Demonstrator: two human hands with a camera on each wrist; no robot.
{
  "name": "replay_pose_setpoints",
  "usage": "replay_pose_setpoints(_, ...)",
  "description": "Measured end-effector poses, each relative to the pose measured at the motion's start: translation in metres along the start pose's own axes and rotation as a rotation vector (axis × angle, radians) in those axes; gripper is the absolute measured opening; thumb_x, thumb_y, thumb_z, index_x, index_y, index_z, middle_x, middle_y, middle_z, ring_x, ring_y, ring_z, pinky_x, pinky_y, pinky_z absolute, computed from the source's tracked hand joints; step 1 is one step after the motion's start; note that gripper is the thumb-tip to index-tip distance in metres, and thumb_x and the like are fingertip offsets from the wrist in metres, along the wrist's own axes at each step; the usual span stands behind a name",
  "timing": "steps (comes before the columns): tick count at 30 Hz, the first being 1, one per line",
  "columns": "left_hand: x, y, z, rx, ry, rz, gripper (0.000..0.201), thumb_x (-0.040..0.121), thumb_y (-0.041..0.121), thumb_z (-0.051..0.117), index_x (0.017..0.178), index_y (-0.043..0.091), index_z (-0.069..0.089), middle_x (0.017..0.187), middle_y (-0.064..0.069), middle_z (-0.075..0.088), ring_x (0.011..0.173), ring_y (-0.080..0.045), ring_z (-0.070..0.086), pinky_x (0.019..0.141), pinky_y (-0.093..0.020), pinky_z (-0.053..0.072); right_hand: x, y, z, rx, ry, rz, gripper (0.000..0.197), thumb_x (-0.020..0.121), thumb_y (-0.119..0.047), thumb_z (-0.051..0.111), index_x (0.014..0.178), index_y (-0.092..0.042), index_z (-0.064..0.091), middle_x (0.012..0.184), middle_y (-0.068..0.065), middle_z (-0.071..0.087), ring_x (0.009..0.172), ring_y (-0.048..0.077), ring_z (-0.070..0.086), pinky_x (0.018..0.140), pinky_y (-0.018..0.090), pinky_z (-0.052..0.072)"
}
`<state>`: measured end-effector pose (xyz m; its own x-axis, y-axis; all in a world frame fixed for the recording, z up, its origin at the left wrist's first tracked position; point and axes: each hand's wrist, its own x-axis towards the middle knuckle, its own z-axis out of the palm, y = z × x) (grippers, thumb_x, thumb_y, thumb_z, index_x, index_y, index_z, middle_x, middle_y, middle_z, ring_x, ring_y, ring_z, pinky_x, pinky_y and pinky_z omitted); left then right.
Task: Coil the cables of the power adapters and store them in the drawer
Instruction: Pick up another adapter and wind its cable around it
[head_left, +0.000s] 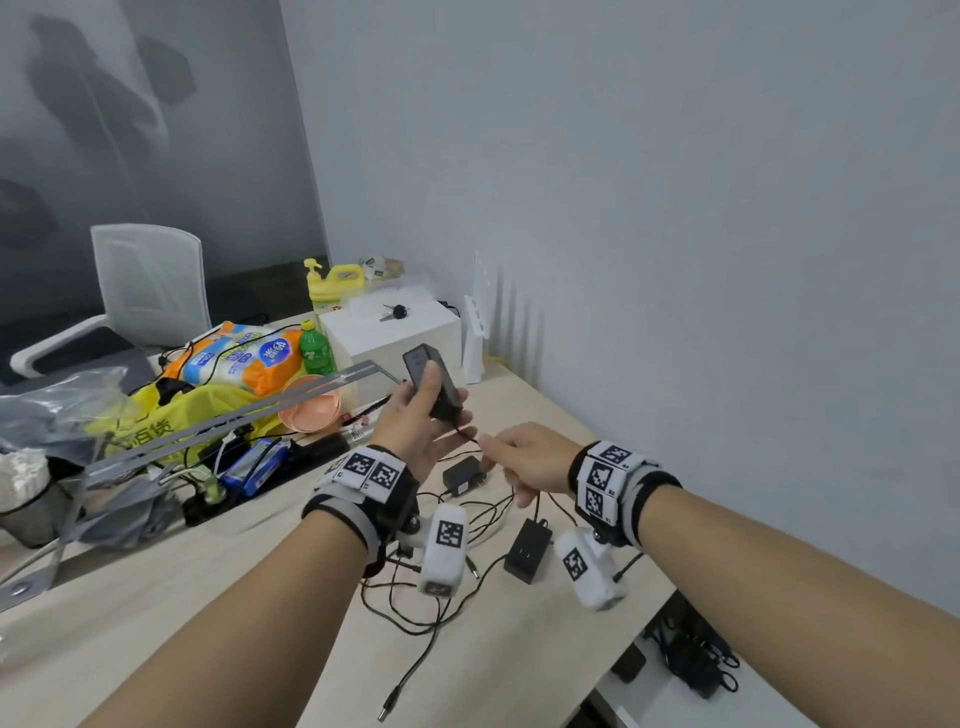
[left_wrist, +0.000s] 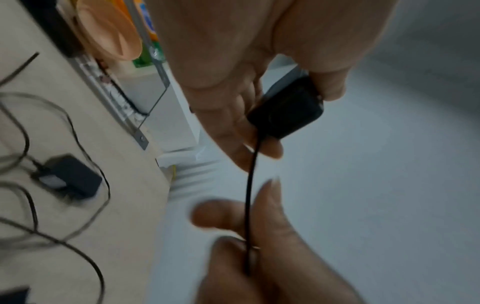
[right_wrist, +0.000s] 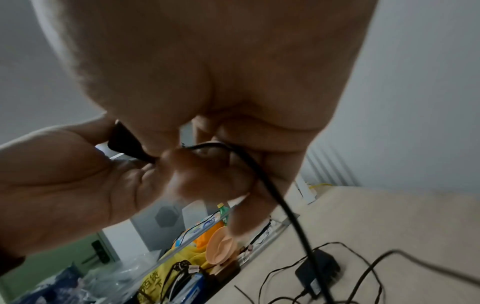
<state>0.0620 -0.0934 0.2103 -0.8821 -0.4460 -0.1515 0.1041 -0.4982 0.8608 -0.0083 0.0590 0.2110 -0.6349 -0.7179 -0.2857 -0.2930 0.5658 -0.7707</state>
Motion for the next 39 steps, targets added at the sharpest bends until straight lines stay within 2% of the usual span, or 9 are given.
replay_pose_setpoints(7,-0.005,-0.005,-0.037,0.886,0.067,0.246,0.048,0.079,0.030,0.076,0.118,0.030,0.049,0.100,0.009,0.057,0.085,-0.011,0.061,0.069,-0.029,0.056,-0.011,-0.026,-0.055,-0.483,0.178,-0.107,0.036,0.092,-0.045,0.058,0.069,-0.018,0.064,0.058,-0.007,0.052,0.054,0.009,0.048,0.053,0.023,0.036)
replay_pose_setpoints(10,-0.007,-0.010,-0.049,1.114,-0.003,0.225,0.054,0.077,0.035,0.078,0.123,0.037,0.051,0.107,0.010,0.057,0.093,-0.008,0.059,0.083,-0.025,0.049,-0.013,-0.042,-0.072,-0.452,0.248,-0.190,0.036,0.083,-0.043,0.071,0.062,-0.016,0.060,0.057,-0.006,0.050,0.054,0.008,0.047,0.054,0.021,0.037)
replay_pose_setpoints(13,-0.010,-0.011,-0.045,1.187,-0.132,0.276,0.055,0.082,0.033,0.073,0.131,0.033,0.051,0.108,0.013,0.056,0.095,-0.002,0.056,0.081,-0.015,0.042,-0.009,-0.054,-0.075,-0.390,0.297,-0.283,0.033,0.078,-0.041,0.077,0.062,-0.015,0.063,0.055,-0.006,0.052,0.052,0.008,0.048,0.055,0.020,0.039)
replay_pose_setpoints(17,-0.012,-0.012,-0.033,1.318,-0.278,0.272,0.066,0.077,0.042,0.075,0.135,0.035,0.047,0.114,0.011,0.060,0.101,-0.008,0.058,0.094,-0.029,0.048,0.000,-0.060,-0.066,-0.269,0.344,-0.346,0.031,0.076,-0.037,0.080,0.056,-0.022,0.060,0.043,-0.013,0.047,0.042,0.003,0.040,0.047,0.013,0.034)
replay_pose_setpoints(21,-0.019,-0.011,-0.023,1.326,-0.375,0.304,0.068,0.074,0.045,0.076,0.135,0.031,0.048,0.113,0.006,0.062,0.103,-0.012,0.059,0.095,-0.035,0.049,0.006,-0.061,-0.060,-0.250,0.402,-0.381,0.033,0.075,-0.035,0.081,0.054,-0.023,0.058,0.042,-0.019,0.049,0.043,0.002,0.043,0.047,0.011,0.032)
replay_pose_setpoints(26,-0.032,-0.003,-0.012,1.206,-0.363,0.341,0.052,0.078,0.044,0.073,0.123,0.027,0.052,0.102,0.006,0.063,0.092,-0.011,0.062,0.084,-0.032,0.054,0.008,-0.048,-0.062,-0.156,0.486,-0.337,0.029,0.077,-0.039,0.078,0.063,-0.016,0.067,0.050,-0.010,0.049,0.047,0.005,0.042,0.051,0.017,0.037)
replay_pose_setpoints(33,-0.045,0.004,-0.004,1.030,-0.360,0.294,0.045,0.070,0.038,0.065,0.113,0.026,0.058,0.098,0.001,0.066,0.087,-0.015,0.065,0.083,-0.038,0.055,0.003,-0.022,-0.056,-0.057,0.349,-0.137,0.034,0.084,-0.040,0.072,0.059,-0.019,0.062,0.043,-0.015,0.044,0.042,0.003,0.037,0.048,0.016,0.032)
replay_pose_setpoints(37,-0.049,-0.001,0.001,0.829,-0.393,0.213,0.053,0.060,0.035,0.060,0.110,0.017,0.059,0.100,-0.013,0.064,0.084,-0.027,0.064,0.077,-0.038,0.055,0.003,-0.012,-0.040,0.067,0.284,-0.056,0.046,0.081,-0.049,0.071,0.076,-0.004,0.068,0.058,0.003,0.047,0.056,0.020,0.035,0.053,0.028,0.031)
replay_pose_setpoints(39,-0.050,-0.003,0.004,0.794,-0.365,0.220,0.058,0.057,0.041,0.058,0.109,0.015,0.058,0.097,-0.013,0.061,0.083,-0.026,0.061,0.075,-0.036,0.053,0.000,-0.012,-0.035,0.078,0.267,-0.025,0.036,0.086,-0.038,0.069,0.077,-0.002,0.069,0.052,-0.005,0.051,0.054,0.019,0.031,0.051,0.028,0.028)
